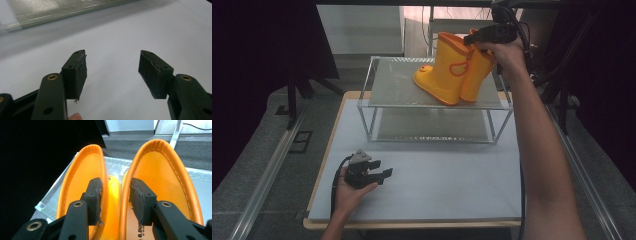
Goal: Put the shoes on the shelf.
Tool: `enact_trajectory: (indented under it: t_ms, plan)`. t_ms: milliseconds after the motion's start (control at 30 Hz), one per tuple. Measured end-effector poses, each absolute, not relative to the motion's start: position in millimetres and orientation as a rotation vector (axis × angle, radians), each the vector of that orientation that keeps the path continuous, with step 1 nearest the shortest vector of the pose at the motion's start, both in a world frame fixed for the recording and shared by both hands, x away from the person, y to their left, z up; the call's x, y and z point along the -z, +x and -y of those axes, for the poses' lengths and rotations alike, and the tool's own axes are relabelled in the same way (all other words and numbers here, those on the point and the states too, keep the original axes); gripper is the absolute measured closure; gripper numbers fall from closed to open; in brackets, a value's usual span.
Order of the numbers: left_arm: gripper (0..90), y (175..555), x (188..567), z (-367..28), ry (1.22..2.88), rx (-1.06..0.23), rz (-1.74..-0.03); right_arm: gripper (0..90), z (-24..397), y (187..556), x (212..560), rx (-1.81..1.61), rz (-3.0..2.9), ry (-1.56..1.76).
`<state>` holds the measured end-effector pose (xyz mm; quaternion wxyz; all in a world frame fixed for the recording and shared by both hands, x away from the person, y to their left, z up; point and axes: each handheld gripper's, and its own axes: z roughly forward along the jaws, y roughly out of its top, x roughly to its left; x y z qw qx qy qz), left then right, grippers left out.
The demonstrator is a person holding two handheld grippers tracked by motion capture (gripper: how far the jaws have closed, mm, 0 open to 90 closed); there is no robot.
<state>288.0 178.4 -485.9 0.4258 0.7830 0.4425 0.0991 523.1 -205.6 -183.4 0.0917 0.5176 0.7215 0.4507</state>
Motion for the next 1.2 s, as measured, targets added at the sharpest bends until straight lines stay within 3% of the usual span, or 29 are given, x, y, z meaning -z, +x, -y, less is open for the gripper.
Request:
enact_trajectory:
  t_ms: [833, 933, 1200]
  plan:
    - [39.4, 288, 486, -180, 1.957, -0.247, -1.108, 37.7, 189, 529, 176, -1.214, -2.183, 1.511]
    - [39.4, 288, 486, -180, 1.954, -0.247, -1.109, 42.0, 190, 524, 166, -1.249, -2.155, 1.466]
    - [39.4, 287, 485, -179, 1.953, -0.249, -1.101, 42.7, 199, 515, 161, -1.385, -2.115, 1.479]
